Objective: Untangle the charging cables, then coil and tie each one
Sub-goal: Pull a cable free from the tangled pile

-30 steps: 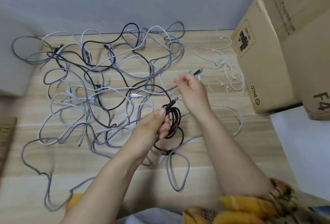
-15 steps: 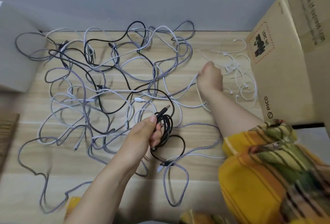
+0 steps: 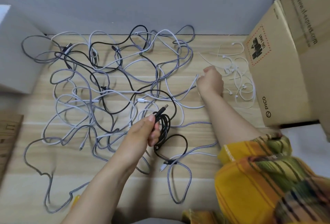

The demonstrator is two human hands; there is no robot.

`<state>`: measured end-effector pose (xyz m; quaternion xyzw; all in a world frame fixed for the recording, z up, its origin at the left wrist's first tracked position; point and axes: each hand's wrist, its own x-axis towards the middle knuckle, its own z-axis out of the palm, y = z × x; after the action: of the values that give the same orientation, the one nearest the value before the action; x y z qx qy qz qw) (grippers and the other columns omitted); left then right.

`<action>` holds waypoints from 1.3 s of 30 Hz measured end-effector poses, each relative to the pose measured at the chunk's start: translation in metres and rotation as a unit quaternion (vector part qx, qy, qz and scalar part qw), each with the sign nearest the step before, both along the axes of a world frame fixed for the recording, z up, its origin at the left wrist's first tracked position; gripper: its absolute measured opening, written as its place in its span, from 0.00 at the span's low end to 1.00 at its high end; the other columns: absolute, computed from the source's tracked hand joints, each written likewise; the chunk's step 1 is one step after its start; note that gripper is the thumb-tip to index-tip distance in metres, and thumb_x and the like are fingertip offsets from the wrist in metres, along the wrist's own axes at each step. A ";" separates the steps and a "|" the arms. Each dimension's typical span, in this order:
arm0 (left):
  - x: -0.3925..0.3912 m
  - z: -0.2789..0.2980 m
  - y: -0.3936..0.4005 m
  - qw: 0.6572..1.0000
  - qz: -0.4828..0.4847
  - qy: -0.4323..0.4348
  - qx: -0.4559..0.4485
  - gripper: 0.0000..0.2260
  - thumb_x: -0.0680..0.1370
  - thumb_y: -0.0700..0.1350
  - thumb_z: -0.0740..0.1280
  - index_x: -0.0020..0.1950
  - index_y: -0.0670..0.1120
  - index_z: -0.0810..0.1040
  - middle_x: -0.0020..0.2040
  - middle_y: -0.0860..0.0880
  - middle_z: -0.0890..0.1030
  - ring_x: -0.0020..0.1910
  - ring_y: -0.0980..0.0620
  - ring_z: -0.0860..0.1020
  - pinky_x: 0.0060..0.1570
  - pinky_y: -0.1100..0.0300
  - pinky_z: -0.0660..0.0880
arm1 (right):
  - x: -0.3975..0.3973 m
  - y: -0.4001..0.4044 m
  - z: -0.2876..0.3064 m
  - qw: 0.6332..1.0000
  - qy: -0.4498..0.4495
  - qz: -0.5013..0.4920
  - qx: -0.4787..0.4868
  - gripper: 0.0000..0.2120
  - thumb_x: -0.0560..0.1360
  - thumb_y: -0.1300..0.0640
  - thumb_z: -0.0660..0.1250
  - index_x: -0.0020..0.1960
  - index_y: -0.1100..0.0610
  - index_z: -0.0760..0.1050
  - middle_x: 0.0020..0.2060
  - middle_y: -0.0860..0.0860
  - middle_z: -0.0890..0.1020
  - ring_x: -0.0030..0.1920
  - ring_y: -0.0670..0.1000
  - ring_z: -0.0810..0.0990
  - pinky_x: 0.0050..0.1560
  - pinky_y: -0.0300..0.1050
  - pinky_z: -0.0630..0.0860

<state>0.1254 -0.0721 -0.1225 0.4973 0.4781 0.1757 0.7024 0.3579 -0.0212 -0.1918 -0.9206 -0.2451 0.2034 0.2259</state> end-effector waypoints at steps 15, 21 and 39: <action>-0.044 0.034 -0.006 0.992 0.065 -0.047 0.094 0.14 0.82 0.49 0.55 0.40 0.44 0.69 0.25 0.57 0.66 0.27 0.59 0.64 0.36 0.60 0.74 | -0.118 -0.065 0.118 0.833 0.163 -0.096 0.520 0.07 0.77 0.64 0.64 0.53 0.58 0.76 0.39 0.46 0.78 0.37 0.40 0.74 0.45 0.38 0.75; -0.067 0.043 -0.007 0.974 0.042 -0.012 0.221 0.13 0.81 0.51 0.56 0.43 0.45 0.71 0.29 0.60 0.72 0.30 0.60 0.68 0.34 0.64 0.70 | -0.177 -0.090 0.131 0.766 0.358 -0.093 0.526 0.07 0.77 0.65 0.62 0.49 0.55 0.76 0.30 0.45 0.70 0.23 0.42 0.59 0.24 0.33 0.58; -0.088 0.062 -0.006 0.954 0.006 -0.030 0.297 0.11 0.79 0.51 0.55 0.42 0.45 0.66 0.30 0.57 0.71 0.28 0.58 0.68 0.30 0.60 0.68 | -0.245 -0.103 0.102 0.920 0.245 0.047 0.304 0.09 0.77 0.55 0.60 0.38 0.50 0.67 0.19 0.47 0.73 0.19 0.48 0.67 0.25 0.39 0.63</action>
<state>0.0369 -0.0779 -0.0604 0.6751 0.3862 0.3290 0.5356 0.1132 -0.1241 -0.0898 -0.7165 -0.2754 0.3487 0.5378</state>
